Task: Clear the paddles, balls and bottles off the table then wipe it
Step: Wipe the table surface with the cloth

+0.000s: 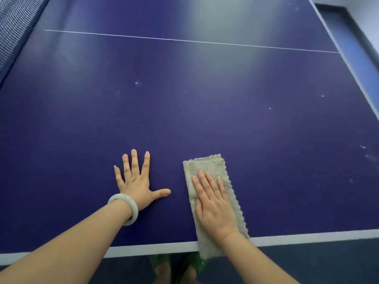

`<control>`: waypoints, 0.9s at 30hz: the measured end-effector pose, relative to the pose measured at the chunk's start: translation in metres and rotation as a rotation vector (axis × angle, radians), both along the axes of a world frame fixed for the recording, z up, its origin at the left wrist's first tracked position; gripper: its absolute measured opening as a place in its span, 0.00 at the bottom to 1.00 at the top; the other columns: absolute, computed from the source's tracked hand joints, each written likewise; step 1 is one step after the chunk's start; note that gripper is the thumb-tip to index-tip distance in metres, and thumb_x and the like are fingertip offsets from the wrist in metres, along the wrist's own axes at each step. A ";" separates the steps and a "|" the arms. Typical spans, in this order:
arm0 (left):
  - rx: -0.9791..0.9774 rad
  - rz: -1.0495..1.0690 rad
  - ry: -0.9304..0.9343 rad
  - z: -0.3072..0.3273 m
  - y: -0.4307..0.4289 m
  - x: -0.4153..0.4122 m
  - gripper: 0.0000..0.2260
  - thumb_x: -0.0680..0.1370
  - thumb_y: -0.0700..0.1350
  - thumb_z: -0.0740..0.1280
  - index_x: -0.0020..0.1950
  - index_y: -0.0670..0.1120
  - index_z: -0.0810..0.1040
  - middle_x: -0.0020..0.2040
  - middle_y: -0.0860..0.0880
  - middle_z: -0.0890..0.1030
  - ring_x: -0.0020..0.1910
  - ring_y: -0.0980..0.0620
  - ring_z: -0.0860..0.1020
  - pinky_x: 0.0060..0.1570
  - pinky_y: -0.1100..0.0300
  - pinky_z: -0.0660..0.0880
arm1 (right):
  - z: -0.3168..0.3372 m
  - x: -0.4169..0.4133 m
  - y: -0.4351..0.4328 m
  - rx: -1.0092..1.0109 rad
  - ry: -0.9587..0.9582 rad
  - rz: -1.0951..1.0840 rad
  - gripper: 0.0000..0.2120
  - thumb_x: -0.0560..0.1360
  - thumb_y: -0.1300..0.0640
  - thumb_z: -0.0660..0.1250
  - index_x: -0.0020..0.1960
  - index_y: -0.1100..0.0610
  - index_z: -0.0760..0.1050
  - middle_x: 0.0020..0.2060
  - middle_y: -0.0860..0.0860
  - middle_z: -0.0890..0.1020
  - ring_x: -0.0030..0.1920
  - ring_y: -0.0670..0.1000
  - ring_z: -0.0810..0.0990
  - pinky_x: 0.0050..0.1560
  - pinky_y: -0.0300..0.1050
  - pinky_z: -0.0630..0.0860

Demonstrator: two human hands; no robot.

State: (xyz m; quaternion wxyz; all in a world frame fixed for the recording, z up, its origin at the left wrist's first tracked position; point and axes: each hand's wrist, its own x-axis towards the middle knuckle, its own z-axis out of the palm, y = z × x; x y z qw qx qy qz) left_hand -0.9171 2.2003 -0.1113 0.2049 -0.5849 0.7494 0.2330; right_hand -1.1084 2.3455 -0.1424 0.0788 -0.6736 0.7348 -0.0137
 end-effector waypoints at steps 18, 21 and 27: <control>-0.083 -0.049 0.057 0.013 0.060 -0.172 0.48 0.74 0.72 0.56 0.79 0.49 0.32 0.78 0.43 0.30 0.77 0.40 0.32 0.77 0.43 0.38 | -0.002 -0.103 0.042 0.015 0.026 -0.394 0.31 0.77 0.52 0.50 0.79 0.57 0.56 0.79 0.54 0.57 0.79 0.54 0.54 0.76 0.58 0.50; -0.049 0.010 -0.011 0.001 0.065 -0.191 0.54 0.70 0.77 0.54 0.73 0.49 0.23 0.75 0.42 0.24 0.74 0.38 0.27 0.74 0.40 0.33 | -0.002 -0.117 0.046 -0.015 0.005 -0.263 0.30 0.78 0.51 0.51 0.80 0.56 0.56 0.79 0.54 0.56 0.79 0.54 0.54 0.75 0.58 0.51; -0.027 0.033 -0.021 -0.002 0.064 -0.191 0.53 0.69 0.78 0.52 0.70 0.50 0.20 0.74 0.42 0.23 0.74 0.38 0.26 0.73 0.40 0.33 | 0.004 -0.219 0.106 0.004 0.043 0.048 0.30 0.80 0.52 0.54 0.81 0.52 0.53 0.80 0.49 0.54 0.80 0.49 0.52 0.75 0.54 0.52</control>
